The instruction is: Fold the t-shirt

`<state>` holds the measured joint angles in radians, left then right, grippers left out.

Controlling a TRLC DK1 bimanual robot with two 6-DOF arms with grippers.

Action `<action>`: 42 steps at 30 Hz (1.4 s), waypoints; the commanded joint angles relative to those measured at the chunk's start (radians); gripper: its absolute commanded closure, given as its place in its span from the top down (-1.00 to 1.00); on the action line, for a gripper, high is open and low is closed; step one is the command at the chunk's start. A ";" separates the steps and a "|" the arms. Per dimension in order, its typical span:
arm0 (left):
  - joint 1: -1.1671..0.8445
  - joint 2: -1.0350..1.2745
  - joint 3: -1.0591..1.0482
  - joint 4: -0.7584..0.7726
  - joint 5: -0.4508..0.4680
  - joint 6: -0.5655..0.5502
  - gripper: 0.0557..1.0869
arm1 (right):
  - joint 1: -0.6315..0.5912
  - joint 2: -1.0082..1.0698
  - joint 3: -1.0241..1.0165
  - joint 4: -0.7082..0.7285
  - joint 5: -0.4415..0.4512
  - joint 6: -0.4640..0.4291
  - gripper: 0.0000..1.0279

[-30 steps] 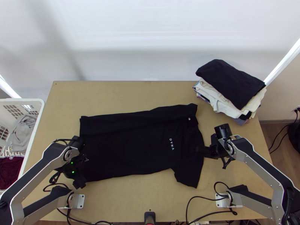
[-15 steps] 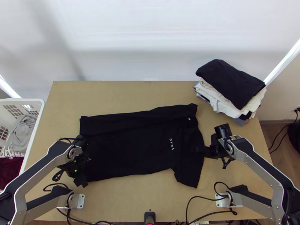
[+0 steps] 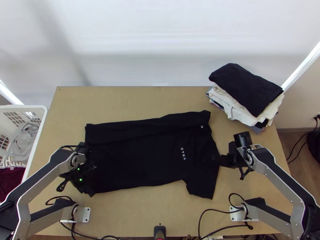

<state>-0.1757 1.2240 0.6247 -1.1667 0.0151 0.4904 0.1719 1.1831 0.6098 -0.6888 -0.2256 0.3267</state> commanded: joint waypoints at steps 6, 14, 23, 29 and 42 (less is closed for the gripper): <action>0.153 0.020 0.006 0.045 -0.009 0.112 -0.92 | -0.058 -0.025 -0.050 -0.002 -0.003 -0.077 -0.94; 0.159 -0.044 0.073 0.022 0.039 0.105 -0.92 | 0.000 -0.117 0.004 -0.031 -0.004 -0.058 -0.94; 0.219 -0.018 0.184 0.047 0.132 0.085 -0.92 | 0.075 -0.132 0.123 -0.061 -0.003 -0.038 -0.94; 0.272 0.028 0.228 0.091 0.163 0.074 -0.92 | 0.063 -0.082 0.179 -0.054 -0.003 -0.049 -0.94; 0.344 0.154 0.357 0.183 0.200 0.014 -0.92 | 0.020 0.136 0.381 0.063 -0.003 -0.038 -0.94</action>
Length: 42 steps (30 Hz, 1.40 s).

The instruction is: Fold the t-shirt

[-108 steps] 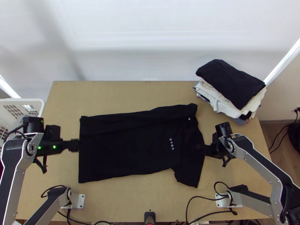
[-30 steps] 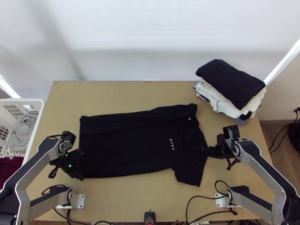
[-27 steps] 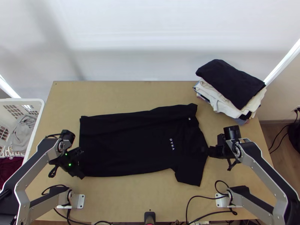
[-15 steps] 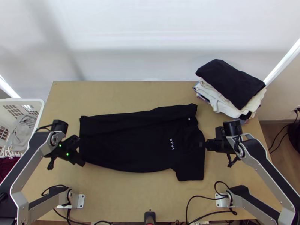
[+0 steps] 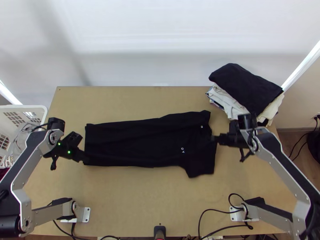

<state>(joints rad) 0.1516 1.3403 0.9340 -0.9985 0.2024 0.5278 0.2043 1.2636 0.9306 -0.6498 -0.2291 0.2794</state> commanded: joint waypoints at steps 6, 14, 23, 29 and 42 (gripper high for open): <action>0.040 0.131 0.155 0.072 0.017 -0.081 -0.92 | -0.014 0.177 0.172 0.035 0.001 0.015 -0.94; 0.059 0.257 0.279 0.110 0.020 -0.147 -0.92 | -0.016 0.309 0.301 0.082 0.008 0.040 -0.94; 0.078 0.347 0.347 0.144 0.020 -0.170 -0.92 | -0.017 0.454 0.464 0.110 0.034 0.069 -0.94; 0.097 0.407 0.391 0.173 0.020 -0.219 -0.92 | -0.016 0.520 0.505 0.139 0.070 0.086 -0.94; 0.138 0.344 0.367 0.213 0.077 -0.318 0.90 | 0.010 0.326 0.382 0.272 0.169 0.115 0.94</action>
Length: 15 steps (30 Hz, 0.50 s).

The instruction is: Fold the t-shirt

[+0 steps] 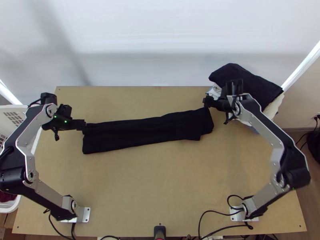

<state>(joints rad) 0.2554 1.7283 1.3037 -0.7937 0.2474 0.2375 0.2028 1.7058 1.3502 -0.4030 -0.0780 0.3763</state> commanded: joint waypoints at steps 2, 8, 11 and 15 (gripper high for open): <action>0.062 -0.050 -0.017 -0.002 0.085 -0.021 0.90 | 0.020 -0.195 -0.051 0.026 0.017 0.029 0.94; 0.116 -0.039 -0.093 -0.030 0.205 0.028 0.89 | 0.056 -0.341 -0.045 -0.080 -0.049 0.078 0.93; 0.130 -0.027 -0.132 -0.038 0.259 0.048 0.90 | 0.053 -0.351 -0.010 -0.151 -0.164 0.131 0.93; 0.128 -0.032 -0.192 -0.015 0.299 0.075 0.90 | 0.041 -0.348 0.024 -0.191 -0.302 0.216 0.93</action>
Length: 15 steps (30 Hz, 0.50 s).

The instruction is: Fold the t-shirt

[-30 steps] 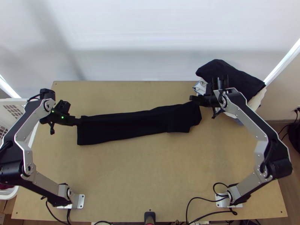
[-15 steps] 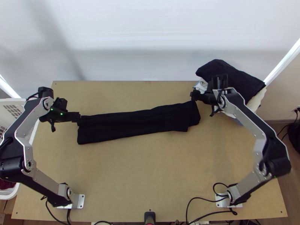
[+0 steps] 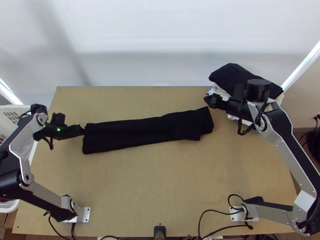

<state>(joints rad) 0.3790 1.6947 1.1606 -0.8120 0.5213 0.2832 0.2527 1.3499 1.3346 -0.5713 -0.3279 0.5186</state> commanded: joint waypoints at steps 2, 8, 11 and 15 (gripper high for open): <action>0.001 0.003 -0.065 0.022 0.028 0.031 0.90 | -0.007 0.006 0.054 -0.027 -0.079 0.100 0.93; -0.017 0.033 -0.078 0.039 0.032 0.037 0.90 | -0.004 0.018 0.103 -0.044 -0.100 0.135 0.93; -0.045 0.039 -0.081 0.045 0.031 0.036 0.90 | -0.004 0.022 0.121 -0.047 -0.100 0.143 0.93; -0.097 0.069 -0.085 0.062 0.025 0.022 0.90 | -0.003 0.026 0.158 -0.061 -0.100 0.164 0.93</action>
<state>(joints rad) 0.3145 1.7294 1.1019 -0.7563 0.5385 0.3065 0.2485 1.3617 1.4490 -0.6193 -0.4194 0.6491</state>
